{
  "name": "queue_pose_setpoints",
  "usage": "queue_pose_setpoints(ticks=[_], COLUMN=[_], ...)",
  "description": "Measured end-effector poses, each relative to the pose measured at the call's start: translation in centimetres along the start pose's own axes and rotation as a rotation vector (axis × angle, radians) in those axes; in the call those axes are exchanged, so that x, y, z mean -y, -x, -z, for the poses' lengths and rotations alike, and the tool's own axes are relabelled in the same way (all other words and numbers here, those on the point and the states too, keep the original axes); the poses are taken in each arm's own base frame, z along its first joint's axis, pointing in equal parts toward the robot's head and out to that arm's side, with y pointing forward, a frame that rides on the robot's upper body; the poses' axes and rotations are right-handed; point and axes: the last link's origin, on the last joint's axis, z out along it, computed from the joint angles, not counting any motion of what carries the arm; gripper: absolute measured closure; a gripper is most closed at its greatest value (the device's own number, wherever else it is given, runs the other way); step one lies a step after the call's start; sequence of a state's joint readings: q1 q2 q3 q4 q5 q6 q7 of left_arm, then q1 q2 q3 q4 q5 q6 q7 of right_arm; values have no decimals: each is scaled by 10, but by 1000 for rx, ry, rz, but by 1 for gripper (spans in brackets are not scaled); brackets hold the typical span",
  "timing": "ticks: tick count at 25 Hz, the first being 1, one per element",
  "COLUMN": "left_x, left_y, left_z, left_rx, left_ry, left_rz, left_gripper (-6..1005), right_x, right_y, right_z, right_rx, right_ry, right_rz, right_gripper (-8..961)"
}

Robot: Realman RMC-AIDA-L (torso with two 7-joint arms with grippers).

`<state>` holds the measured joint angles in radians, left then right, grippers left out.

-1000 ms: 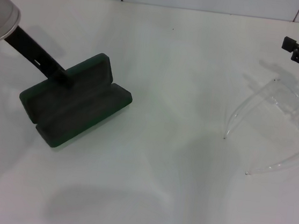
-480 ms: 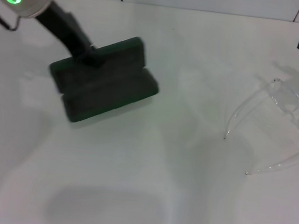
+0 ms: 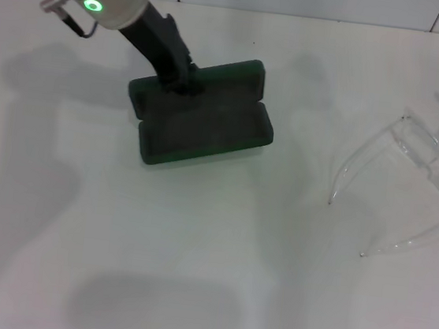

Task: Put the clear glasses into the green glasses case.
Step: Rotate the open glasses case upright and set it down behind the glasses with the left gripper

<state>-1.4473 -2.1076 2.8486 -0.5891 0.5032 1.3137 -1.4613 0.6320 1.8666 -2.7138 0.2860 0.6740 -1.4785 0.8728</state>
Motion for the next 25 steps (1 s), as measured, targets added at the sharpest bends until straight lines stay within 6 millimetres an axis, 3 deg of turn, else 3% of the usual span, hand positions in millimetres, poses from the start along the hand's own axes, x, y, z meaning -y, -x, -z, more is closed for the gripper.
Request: queue_pose_setpoints(ticks=[11,18,25], left_x=[-18,-20,-31], left_y=[-43,-54,-66], left_z=[-22,-27,-51], left_rx=[-4,32,99], left_ry=[71,64,30], left_rz=[-157,-200,-248], left_gripper=[789,789,788], right_x=[10,12,17], right_y=[0,3,2], right_z=[17,16,24], right_rx=[3,10,12], right_ry=[-49,-52,-79], right_rz=[6,10,13], right_gripper=[338,338,338])
